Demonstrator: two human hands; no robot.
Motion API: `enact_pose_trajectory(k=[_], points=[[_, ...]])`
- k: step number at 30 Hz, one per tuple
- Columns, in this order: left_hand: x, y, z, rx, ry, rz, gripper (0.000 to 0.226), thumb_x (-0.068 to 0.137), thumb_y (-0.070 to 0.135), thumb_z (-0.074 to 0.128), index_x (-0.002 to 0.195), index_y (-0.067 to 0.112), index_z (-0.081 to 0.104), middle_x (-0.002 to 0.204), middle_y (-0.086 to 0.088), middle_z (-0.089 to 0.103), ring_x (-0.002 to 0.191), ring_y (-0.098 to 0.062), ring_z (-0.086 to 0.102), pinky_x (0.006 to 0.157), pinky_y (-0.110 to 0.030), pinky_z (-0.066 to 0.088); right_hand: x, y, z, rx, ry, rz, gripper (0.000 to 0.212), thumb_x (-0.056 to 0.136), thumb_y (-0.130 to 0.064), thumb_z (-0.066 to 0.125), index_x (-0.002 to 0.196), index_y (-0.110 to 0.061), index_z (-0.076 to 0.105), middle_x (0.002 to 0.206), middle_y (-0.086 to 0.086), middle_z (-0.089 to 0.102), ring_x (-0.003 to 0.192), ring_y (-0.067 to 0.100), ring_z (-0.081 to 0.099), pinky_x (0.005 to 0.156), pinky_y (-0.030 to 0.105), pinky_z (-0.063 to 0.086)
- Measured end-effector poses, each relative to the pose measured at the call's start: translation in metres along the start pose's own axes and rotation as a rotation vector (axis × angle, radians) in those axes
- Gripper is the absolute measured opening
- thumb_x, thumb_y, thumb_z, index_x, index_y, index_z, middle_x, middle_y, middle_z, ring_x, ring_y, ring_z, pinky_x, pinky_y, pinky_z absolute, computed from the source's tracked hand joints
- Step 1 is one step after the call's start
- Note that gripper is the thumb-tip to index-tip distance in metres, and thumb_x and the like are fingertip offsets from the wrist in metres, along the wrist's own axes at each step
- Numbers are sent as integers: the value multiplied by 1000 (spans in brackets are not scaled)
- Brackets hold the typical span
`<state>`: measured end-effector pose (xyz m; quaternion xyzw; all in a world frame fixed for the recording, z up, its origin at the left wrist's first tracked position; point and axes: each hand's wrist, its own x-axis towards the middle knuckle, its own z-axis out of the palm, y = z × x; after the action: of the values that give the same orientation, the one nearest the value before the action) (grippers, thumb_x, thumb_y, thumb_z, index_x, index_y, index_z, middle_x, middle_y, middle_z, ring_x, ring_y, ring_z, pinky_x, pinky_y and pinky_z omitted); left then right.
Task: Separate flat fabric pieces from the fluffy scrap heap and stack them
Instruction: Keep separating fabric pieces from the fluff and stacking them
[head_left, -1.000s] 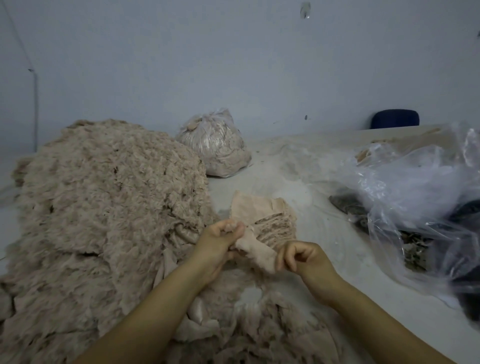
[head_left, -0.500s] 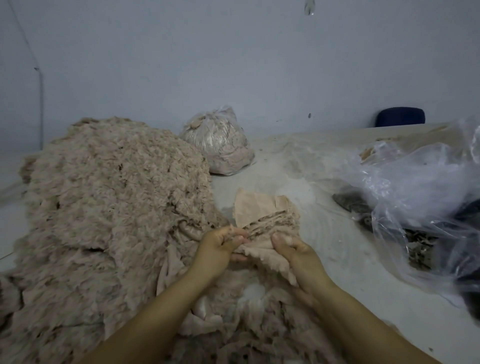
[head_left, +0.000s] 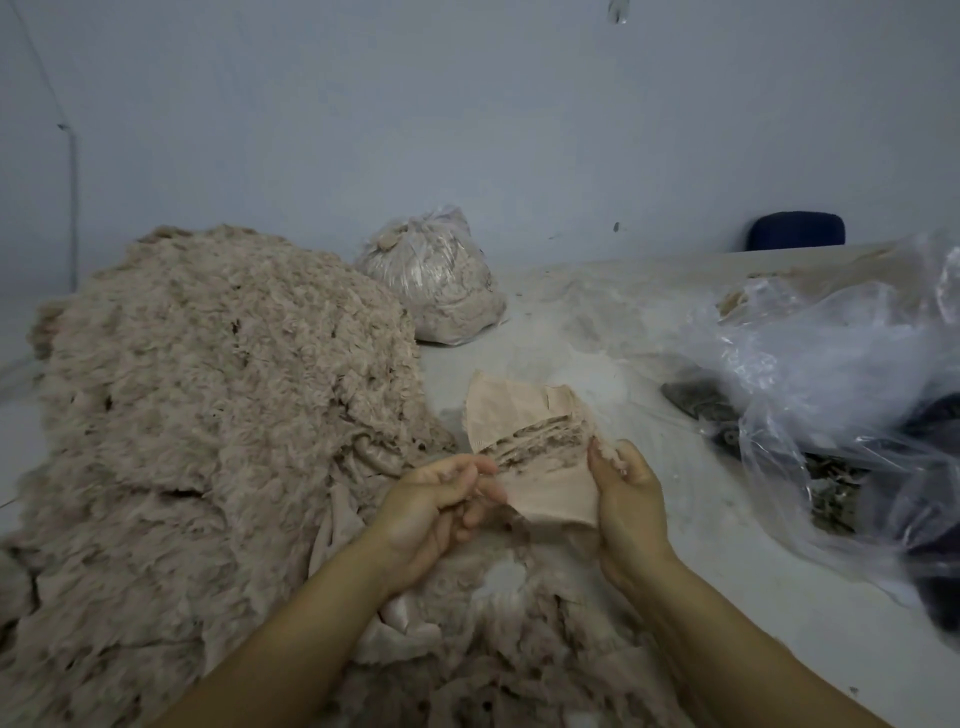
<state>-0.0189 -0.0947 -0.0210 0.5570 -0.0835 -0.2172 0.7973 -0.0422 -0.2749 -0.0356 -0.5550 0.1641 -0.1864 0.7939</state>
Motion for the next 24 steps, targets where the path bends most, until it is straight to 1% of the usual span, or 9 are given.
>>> enact_pose_trajectory(k=[3, 5, 9, 12, 14, 17, 19, 21, 24], points=[[-2, 3, -15, -20, 60, 5, 18, 94, 4, 43, 101, 1, 60, 62, -4, 63, 44, -8, 46, 39, -18, 35, 8, -7, -12, 54, 92, 8, 14, 95, -17, 56, 82, -13, 57, 71, 8, 58, 65, 19, 57, 61, 30, 48], [-6, 4, -18, 215, 7, -86, 21, 94, 15, 50, 106, 3, 62, 69, -4, 67, 49, -8, 52, 42, -18, 39, 11, -11, -17, 17, 39, 53, 14, 94, -19, 60, 94, -6, 63, 81, 12, 64, 74, 23, 62, 70, 34, 50], [-12, 12, 5, 809, -226, -328, 65, 66, 72, 53, 114, 29, 63, 89, 3, 66, 72, -14, 66, 63, -24, 54, 0, -11, -1, -18, -122, 73, 17, 95, -15, 56, 96, 0, 62, 81, 17, 65, 73, 28, 63, 71, 38, 52], [-3, 19, 23, 1424, -54, -27, 82, 58, 90, 26, 105, 35, 66, 99, 7, 68, 89, -12, 62, 78, -30, 49, -10, -10, 12, 14, -232, 86, 26, 95, -15, 55, 106, 9, 57, 95, 31, 65, 79, 35, 65, 71, 41, 55], [2, 20, 32, 1254, 80, 130, 78, 61, 86, 33, 101, 29, 67, 96, 8, 67, 89, -10, 62, 79, -29, 49, -13, -11, 16, 42, -306, 105, 30, 94, -14, 56, 109, 12, 57, 102, 33, 65, 88, 40, 66, 78, 45, 56], [11, 16, 38, 759, 2, 130, 36, 74, 55, 65, 86, 22, 63, 73, 6, 61, 67, -7, 56, 62, -22, 44, -13, -10, 18, 19, -382, 83, 29, 93, -21, 58, 98, 8, 62, 91, 22, 71, 82, 31, 69, 76, 39, 57], [14, 13, 38, 674, -42, 146, 20, 84, 31, 68, 71, 19, 59, 61, -4, 50, 55, -12, 42, 52, -25, 31, -9, -10, 17, -84, -370, 16, 30, 91, -24, 60, 84, 4, 61, 70, 13, 65, 62, 19, 62, 57, 26, 53], [16, 11, 36, 695, -58, 160, 24, 89, 22, 63, 66, 18, 57, 60, -6, 45, 52, -10, 36, 50, -24, 28, -3, -12, 13, -160, -315, -48, 31, 92, -22, 60, 69, -3, 55, 51, 5, 48, 43, 12, 42, 39, 20, 35], [17, 16, 32, 655, -36, 175, 30, 92, 16, 58, 63, 17, 57, 53, 7, 46, 47, -3, 39, 47, -16, 32, 13, -16, 0, -122, -179, -65, 38, 96, -18, 55, 61, -12, 41, 45, 0, 35, 41, 12, 25, 36, 19, 22]])
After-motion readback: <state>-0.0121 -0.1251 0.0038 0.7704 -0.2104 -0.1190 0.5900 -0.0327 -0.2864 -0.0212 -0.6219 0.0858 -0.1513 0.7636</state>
